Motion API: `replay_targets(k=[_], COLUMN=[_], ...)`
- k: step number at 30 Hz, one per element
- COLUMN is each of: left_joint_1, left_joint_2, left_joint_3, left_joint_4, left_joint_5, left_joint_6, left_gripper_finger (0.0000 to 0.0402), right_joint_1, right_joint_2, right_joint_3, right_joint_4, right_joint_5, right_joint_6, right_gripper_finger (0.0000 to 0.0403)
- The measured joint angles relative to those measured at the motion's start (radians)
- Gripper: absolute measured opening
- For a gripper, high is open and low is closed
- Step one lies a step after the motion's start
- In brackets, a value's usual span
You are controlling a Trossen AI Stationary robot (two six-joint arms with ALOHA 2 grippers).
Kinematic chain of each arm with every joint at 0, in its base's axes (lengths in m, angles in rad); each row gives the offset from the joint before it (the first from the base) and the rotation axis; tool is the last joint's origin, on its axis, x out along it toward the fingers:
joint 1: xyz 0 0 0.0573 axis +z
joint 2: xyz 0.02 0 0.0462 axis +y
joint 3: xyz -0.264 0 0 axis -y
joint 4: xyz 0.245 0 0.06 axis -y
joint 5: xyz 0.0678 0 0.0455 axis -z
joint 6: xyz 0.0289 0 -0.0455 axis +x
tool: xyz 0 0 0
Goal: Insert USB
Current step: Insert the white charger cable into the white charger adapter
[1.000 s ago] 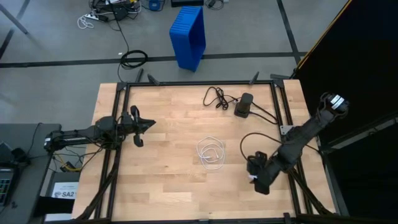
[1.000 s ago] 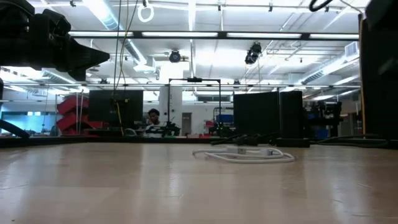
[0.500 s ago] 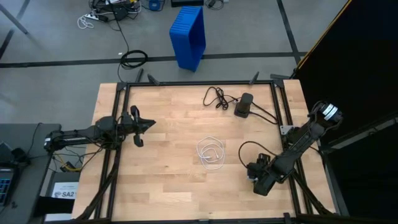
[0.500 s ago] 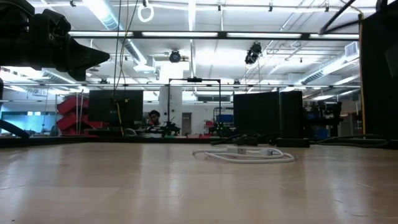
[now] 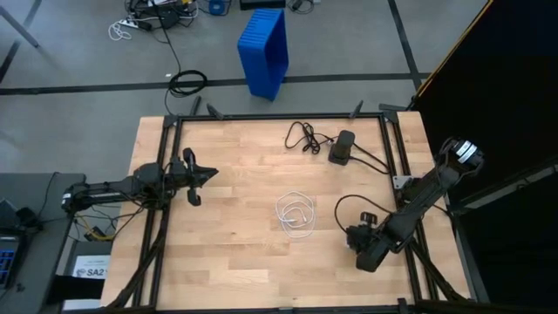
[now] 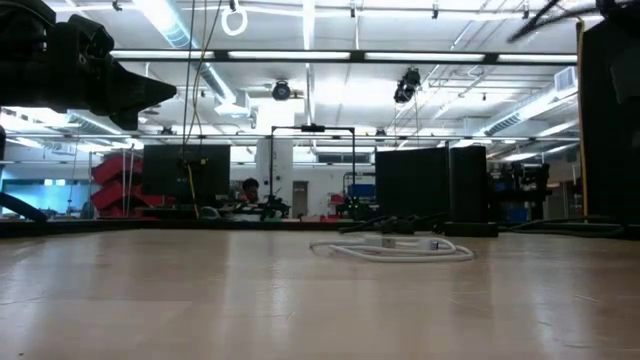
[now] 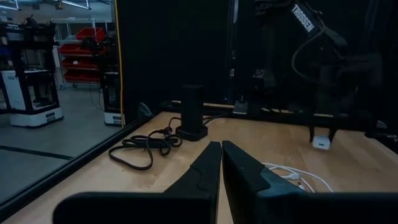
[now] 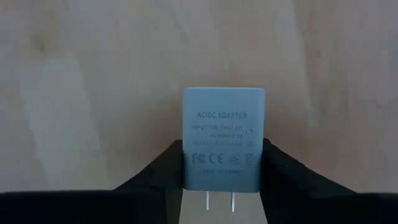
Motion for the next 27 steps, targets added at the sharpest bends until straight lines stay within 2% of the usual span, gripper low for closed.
replay_targets(k=[4, 7, 15, 21, 25, 27], left_joint_1=[0.0, 0.0, 0.0, 0.0, 0.0, -0.002], left_joint_2=[0.0, 0.0, 0.0, 0.0, 0.0, 0.0], left_joint_3=[0.0, 0.0, 0.0, 0.0, 0.0, 0.0], left_joint_4=[0.0, 0.0, 0.0, 0.001, 0.024, 0.051], left_joint_5=[0.0, 0.0, 0.0, 0.0, 0.0, 0.0], left_joint_6=[0.0, 0.0, 0.0, 0.0, -0.007, -0.069], left_gripper_finger=[0.0001, 0.0001, 0.0001, 0.0001, 0.0001, 0.0001], right_joint_1=[-0.057, -0.122, -0.29, -0.399, -0.455, -0.477], right_joint_2=[-0.01, -0.008, -0.008, -0.008, -0.008, -0.008], right_joint_3=[0.0, 0.0, 0.0, 0.001, -0.034, -0.068], right_joint_4=[0.121, 0.269, 0.644, 0.829, 0.956, 1.029], right_joint_5=[0.115, 0.135, 0.11, 0.1, 0.044, 0.016], right_joint_6=[-0.151, -0.297, -0.667, -0.813, -0.854, -0.869], right_gripper_finger=[0.0128, 0.0128, 0.0128, 0.0128, 0.0128, 0.0128])
